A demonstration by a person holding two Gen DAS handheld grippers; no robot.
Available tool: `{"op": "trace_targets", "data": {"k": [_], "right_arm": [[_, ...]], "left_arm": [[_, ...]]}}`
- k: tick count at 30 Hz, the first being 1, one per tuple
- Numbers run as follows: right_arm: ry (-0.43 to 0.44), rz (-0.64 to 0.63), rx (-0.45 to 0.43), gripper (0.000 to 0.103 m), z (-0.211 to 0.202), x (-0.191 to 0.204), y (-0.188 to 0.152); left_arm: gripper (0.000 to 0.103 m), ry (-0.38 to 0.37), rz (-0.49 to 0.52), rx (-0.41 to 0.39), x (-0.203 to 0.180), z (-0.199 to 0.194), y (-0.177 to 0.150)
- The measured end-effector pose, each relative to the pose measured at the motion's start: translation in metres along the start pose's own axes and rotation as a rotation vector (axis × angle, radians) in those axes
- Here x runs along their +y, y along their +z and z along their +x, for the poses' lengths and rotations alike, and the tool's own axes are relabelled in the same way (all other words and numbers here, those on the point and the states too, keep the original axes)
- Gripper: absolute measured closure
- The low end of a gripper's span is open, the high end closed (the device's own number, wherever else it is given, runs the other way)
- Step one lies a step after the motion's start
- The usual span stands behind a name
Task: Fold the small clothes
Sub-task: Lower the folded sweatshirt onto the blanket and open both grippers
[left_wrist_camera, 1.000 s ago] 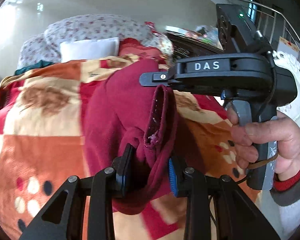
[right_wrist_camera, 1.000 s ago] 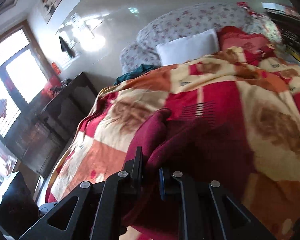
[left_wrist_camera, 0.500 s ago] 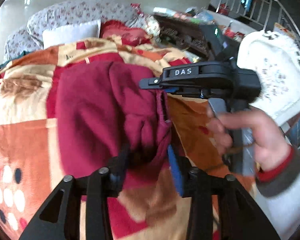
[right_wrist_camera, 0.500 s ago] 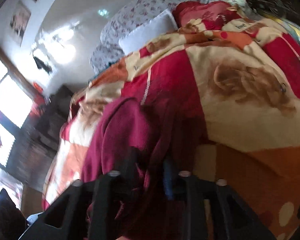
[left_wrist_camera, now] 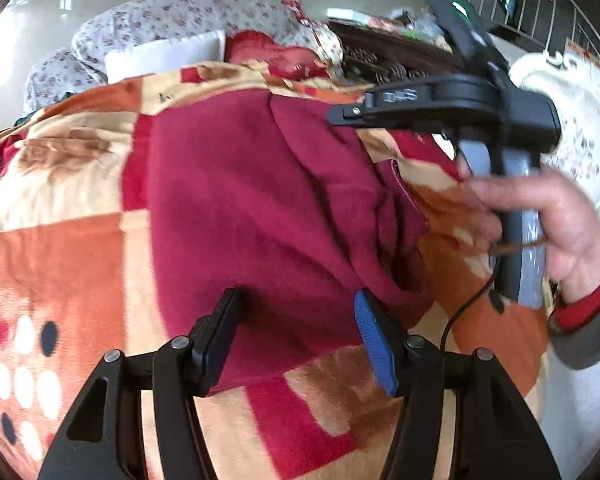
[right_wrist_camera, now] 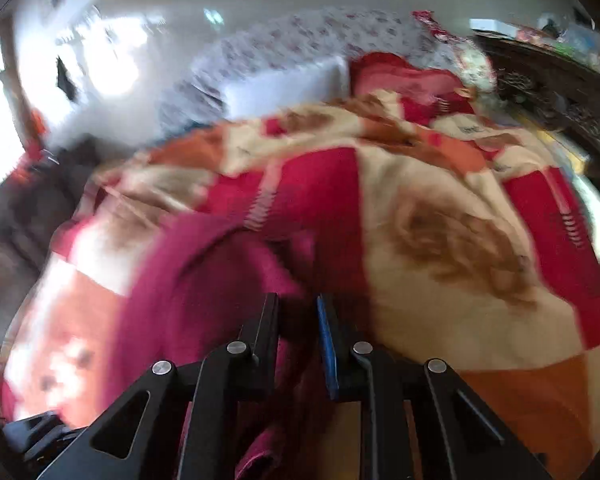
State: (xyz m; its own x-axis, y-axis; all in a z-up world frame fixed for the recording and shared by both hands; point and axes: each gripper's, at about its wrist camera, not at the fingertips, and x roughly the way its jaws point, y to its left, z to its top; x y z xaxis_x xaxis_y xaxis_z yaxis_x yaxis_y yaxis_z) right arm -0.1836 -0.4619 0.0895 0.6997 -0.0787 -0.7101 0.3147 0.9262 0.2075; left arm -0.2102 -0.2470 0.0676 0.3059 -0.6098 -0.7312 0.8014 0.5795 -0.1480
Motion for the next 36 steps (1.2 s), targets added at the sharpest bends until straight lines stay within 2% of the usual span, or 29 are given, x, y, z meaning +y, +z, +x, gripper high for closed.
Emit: {"op": "trace_targets", "data": {"k": [3, 6, 8, 10, 12, 14, 15, 17, 18, 19, 20, 22, 25, 27, 28, 29, 32, 36], "right_arm": [[0.108, 0.157, 0.004, 0.08, -0.007, -0.024, -0.007], [0.241, 0.198, -0.035, 0.076, -0.044, -0.022, -0.019], [0.318, 0.167, -0.044, 0.048, -0.068, -0.006, -0.032], [0.353, 0.116, -0.006, 0.041, -0.077, 0.014, -0.044], [0.327, 0.068, 0.044, 0.041, -0.074, 0.03, -0.056], [0.261, 0.093, 0.073, 0.041, -0.063, 0.033, -0.064], [0.263, 0.116, 0.083, 0.041, -0.056, 0.031, -0.066], [0.332, 0.167, 0.101, 0.042, -0.043, 0.028, -0.071], [0.347, 0.176, 0.103, 0.046, -0.038, 0.029, -0.072], [0.338, 0.168, 0.099, 0.066, -0.036, 0.03, -0.072], [0.306, 0.124, 0.089, 0.078, -0.037, 0.035, -0.073], [0.24, 0.06, 0.044, 0.081, -0.052, 0.039, -0.074], [0.187, 0.017, -0.012, 0.082, -0.072, 0.035, -0.08], [0.126, 0.015, 0.028, 0.082, -0.057, 0.03, -0.091], [0.113, 0.019, 0.074, 0.082, -0.041, 0.027, -0.1], [0.116, 0.025, 0.085, 0.082, -0.036, 0.024, -0.105], [0.157, 0.091, 0.042, 0.077, -0.05, 0.017, -0.105], [0.105, 0.053, -0.052, 0.076, -0.086, 0.03, -0.093]], "left_arm": [[0.044, 0.031, 0.038, 0.001, -0.008, 0.011, -0.004], [0.044, 0.031, 0.058, -0.002, -0.008, 0.004, -0.007], [0.044, 0.022, 0.057, -0.003, -0.003, -0.006, -0.008], [0.043, 0.047, 0.064, -0.03, 0.003, -0.02, -0.012], [0.043, 0.102, 0.079, -0.055, 0.008, -0.029, -0.016], [0.043, 0.133, 0.072, -0.063, 0.015, -0.036, -0.021], [0.043, 0.133, 0.06, -0.056, 0.018, -0.037, -0.022], [0.043, 0.121, 0.021, -0.033, 0.026, -0.035, -0.024], [0.043, 0.115, 0.001, -0.024, 0.029, -0.033, -0.024], [0.043, 0.112, -0.014, -0.015, 0.031, -0.03, -0.025], [0.043, 0.114, -0.02, -0.01, 0.032, -0.028, -0.025], [0.043, 0.12, -0.024, -0.001, 0.033, -0.026, -0.026], [0.042, 0.124, -0.03, 0.001, 0.036, -0.027, -0.028], [0.042, 0.117, -0.054, 0.004, 0.04, -0.027, -0.029], [0.042, 0.113, -0.066, 0.007, 0.042, -0.027, -0.028], [0.042, 0.112, -0.075, 0.007, 0.042, -0.028, -0.028], [0.042, 0.115, -0.087, -0.005, 0.043, -0.032, -0.025], [0.038, 0.145, -0.087, -0.027, 0.044, -0.035, -0.016]]}}
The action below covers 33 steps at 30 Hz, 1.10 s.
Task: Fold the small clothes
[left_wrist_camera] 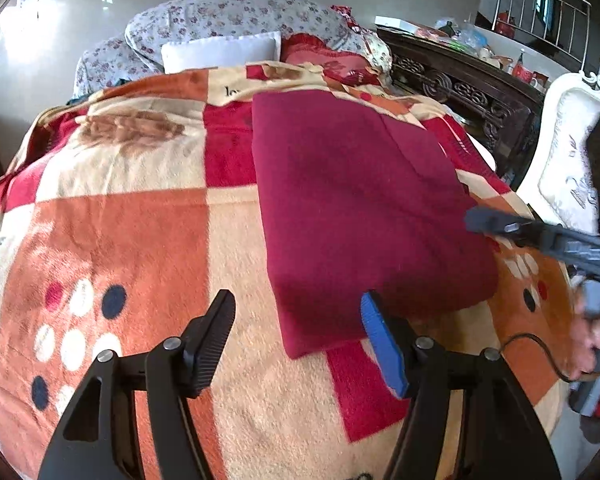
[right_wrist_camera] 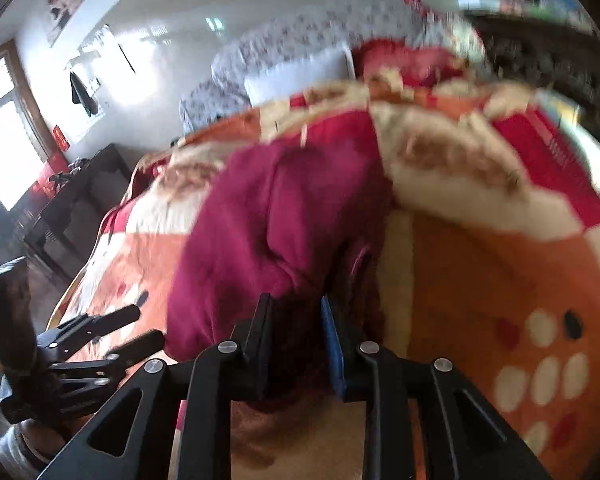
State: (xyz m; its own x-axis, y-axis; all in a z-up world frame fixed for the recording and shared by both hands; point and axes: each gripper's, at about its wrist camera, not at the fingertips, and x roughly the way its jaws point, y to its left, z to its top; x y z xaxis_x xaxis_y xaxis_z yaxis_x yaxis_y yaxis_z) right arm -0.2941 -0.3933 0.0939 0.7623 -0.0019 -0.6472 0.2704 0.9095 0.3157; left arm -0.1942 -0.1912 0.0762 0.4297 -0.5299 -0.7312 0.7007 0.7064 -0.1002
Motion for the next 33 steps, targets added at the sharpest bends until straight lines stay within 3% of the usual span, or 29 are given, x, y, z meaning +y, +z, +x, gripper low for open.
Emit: {"op": "trace_targets", "data": {"k": [3, 6, 12, 15, 19, 26, 33], "right_arm": [[0.017, -0.061, -0.057, 0.076, -0.011, 0.02, 0.012], [-0.023, -0.113, -0.025, 0.077, 0.009, 0.029, 0.018], [-0.123, -0.078, 0.047, 0.079, 0.062, -0.007, 0.025], [-0.091, -0.041, 0.062, 0.079, 0.078, -0.017, 0.032], [-0.1, -0.066, 0.068, 0.079, 0.071, -0.011, 0.035], [-0.056, -0.053, 0.002, 0.073, 0.019, 0.004, 0.016], [-0.095, -0.071, 0.081, 0.062, 0.049, -0.001, -0.01]], "left_arm": [[0.038, 0.03, 0.005, -0.013, -0.003, 0.004, 0.007], [0.038, 0.046, -0.004, -0.018, -0.004, 0.011, 0.012], [0.032, 0.057, -0.009, 0.003, -0.003, 0.032, 0.018], [0.029, 0.063, -0.008, 0.0, -0.003, 0.037, 0.02], [0.028, 0.057, -0.025, 0.007, 0.0, 0.039, 0.023], [0.028, 0.061, -0.036, 0.009, 0.001, 0.034, 0.021], [0.027, 0.071, -0.044, 0.019, -0.002, 0.034, 0.017]]}}
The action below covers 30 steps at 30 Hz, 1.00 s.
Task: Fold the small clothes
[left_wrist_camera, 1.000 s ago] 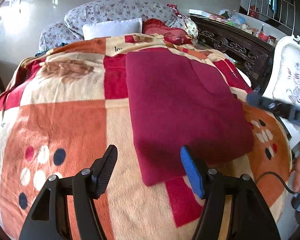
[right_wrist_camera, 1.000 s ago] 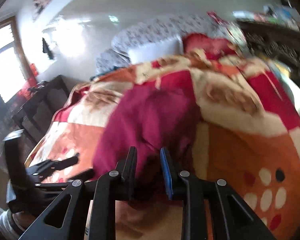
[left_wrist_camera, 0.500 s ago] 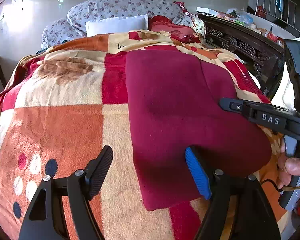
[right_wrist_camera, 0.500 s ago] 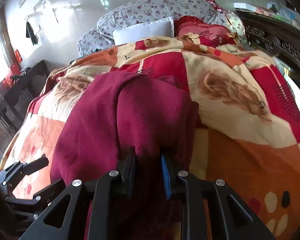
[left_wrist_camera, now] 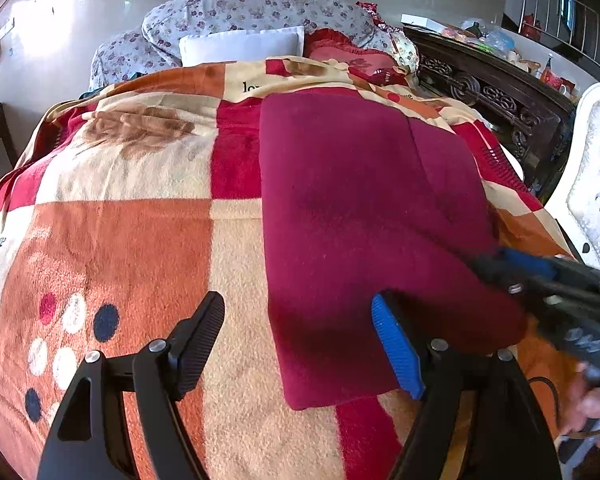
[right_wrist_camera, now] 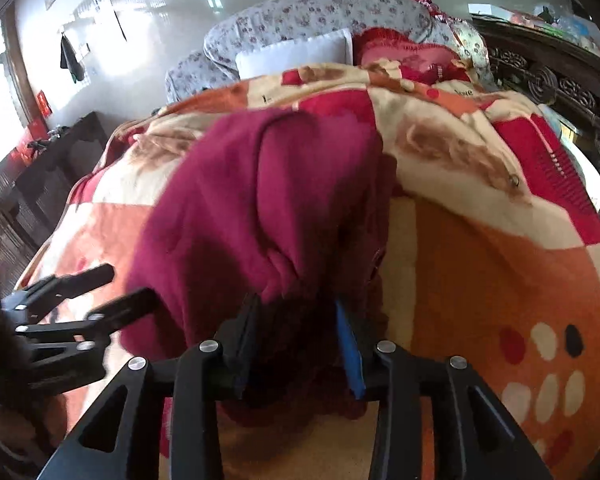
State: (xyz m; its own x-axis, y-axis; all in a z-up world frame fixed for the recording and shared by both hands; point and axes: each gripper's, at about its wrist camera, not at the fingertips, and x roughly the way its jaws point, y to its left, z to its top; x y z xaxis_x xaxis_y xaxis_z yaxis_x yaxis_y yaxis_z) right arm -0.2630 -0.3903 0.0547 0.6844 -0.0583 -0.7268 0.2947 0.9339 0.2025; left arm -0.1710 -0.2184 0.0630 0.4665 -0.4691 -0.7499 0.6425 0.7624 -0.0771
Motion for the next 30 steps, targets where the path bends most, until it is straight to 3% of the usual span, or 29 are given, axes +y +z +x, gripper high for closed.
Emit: {"op": "trace_targets", "data": {"k": [6, 10, 11, 14, 21, 28, 30], "right_arm": [[0.033, 0.022, -0.016, 0.057, -0.02, 0.0, 0.001], [0.068, 0.079, -0.066, 0.025, -0.032, -0.007, 0.003], [0.065, 0.095, -0.078, 0.022, -0.033, -0.01, 0.005], [0.073, 0.131, -0.077, 0.019, -0.029, -0.021, 0.009], [0.211, 0.285, -0.042, 0.016, 0.005, -0.053, 0.017], [0.336, 0.409, 0.004, 0.016, 0.048, -0.067, 0.019], [0.325, 0.408, -0.017, 0.025, 0.048, -0.066, 0.02]], "left_arm": [[0.027, 0.004, 0.001, 0.008, 0.0, -0.004, 0.0], [0.026, -0.037, -0.032, 0.012, 0.007, -0.008, 0.002], [0.026, -0.065, -0.049, 0.005, 0.011, -0.009, 0.003], [0.014, -0.127, -0.106, -0.016, 0.024, -0.012, 0.008], [0.013, -0.259, -0.216, 0.009, 0.046, 0.011, 0.017], [0.013, -0.368, -0.268, 0.065, 0.042, 0.052, 0.016], [0.013, -0.4, -0.278, 0.088, 0.041, 0.059, 0.016]]}}
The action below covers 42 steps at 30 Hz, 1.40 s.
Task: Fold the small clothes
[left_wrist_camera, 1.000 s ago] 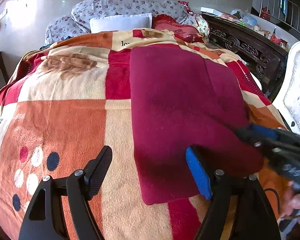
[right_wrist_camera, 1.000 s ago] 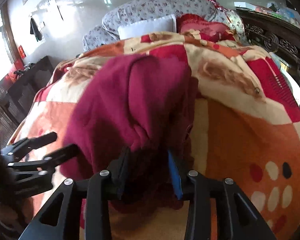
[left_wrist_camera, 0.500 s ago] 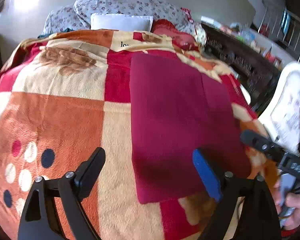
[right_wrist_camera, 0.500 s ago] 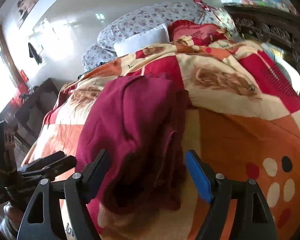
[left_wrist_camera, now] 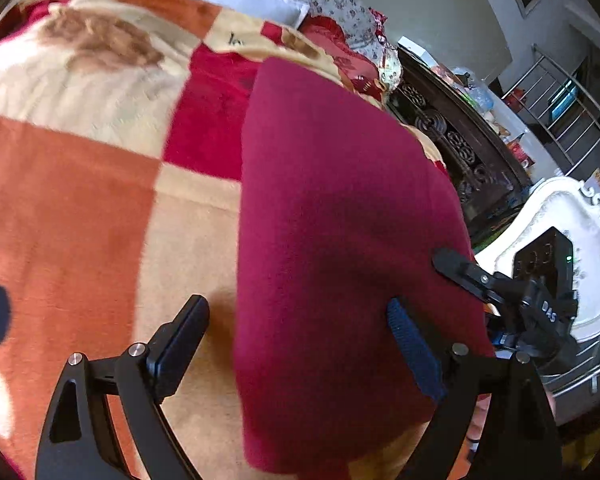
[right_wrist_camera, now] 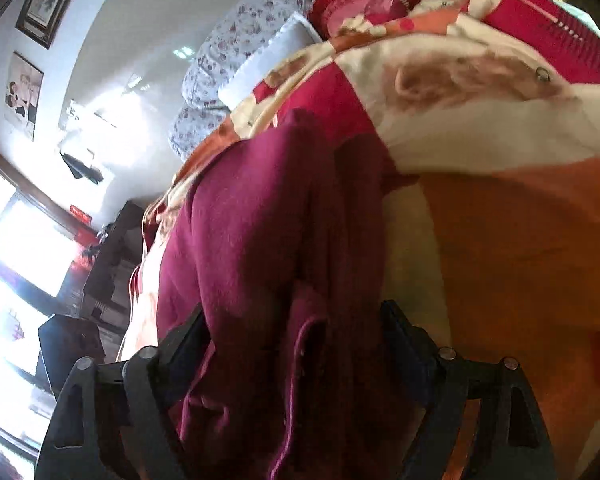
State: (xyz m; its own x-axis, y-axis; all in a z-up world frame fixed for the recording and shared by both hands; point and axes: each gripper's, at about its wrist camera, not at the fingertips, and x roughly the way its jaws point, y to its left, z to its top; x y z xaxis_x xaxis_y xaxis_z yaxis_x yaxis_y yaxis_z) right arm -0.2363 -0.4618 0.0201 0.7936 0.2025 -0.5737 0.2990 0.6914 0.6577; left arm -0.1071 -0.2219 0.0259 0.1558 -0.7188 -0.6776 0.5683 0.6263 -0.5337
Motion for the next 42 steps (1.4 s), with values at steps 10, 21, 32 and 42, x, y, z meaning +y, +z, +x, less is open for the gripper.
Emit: {"op": "trace_targets", "data": {"k": [10, 21, 32, 42], "right_arm": [[0.006, -0.13, 0.024, 0.053, -0.034, 0.059, -0.022], [-0.009, -0.236, 0.266, 0.044, -0.002, 0.115, -0.113], [-0.068, -0.323, 0.068, 0.035, -0.038, 0.144, -0.103], [-0.303, -0.527, 0.071, 0.091, 0.025, 0.145, -0.097]], "left_arm": [[0.052, 0.011, 0.164, -0.007, -0.026, -0.052, -0.014], [0.051, 0.215, 0.143, 0.026, 0.019, -0.146, -0.088], [0.037, 0.365, 0.208, -0.124, 0.005, -0.18, -0.109], [0.03, 0.403, 0.281, -0.068, -0.017, -0.137, -0.119]]}}
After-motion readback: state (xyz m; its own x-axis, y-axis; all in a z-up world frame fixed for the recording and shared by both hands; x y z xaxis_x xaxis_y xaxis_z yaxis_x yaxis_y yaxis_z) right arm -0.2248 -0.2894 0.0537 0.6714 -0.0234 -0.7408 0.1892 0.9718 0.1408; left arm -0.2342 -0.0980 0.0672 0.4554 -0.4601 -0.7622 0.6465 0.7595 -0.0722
